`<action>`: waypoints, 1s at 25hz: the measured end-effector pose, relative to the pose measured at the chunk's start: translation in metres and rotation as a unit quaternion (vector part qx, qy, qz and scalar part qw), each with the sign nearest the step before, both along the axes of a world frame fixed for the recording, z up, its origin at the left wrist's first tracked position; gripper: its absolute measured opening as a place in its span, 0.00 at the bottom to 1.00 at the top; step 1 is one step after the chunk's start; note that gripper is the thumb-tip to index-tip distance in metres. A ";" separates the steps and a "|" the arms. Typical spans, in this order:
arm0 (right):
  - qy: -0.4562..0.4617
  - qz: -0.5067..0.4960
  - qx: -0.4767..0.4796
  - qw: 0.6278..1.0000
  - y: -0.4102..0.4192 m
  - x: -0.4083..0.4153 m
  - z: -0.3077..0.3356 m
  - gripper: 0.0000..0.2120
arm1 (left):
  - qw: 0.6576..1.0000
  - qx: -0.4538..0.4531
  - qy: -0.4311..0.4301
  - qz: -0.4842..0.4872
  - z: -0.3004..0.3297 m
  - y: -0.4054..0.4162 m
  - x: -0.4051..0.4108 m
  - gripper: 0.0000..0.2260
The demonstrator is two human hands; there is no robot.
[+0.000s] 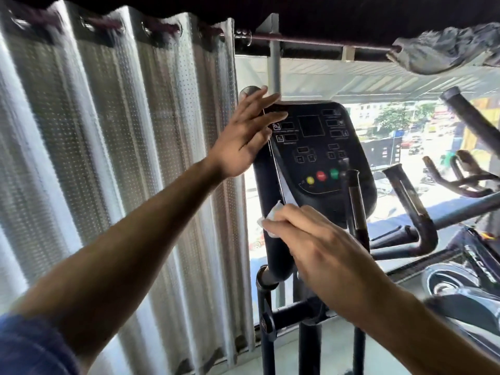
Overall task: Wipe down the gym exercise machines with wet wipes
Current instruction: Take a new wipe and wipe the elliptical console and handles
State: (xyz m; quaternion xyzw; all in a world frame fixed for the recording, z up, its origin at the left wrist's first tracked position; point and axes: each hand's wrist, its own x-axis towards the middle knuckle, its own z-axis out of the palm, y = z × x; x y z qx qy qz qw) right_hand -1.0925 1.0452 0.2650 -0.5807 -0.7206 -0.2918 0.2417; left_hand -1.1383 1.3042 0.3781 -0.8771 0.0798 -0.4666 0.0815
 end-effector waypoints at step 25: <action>0.127 0.100 0.226 0.961 0.042 0.012 -0.008 0.06 | 0.995 -0.023 0.012 0.100 -0.001 -0.017 -0.002 0.32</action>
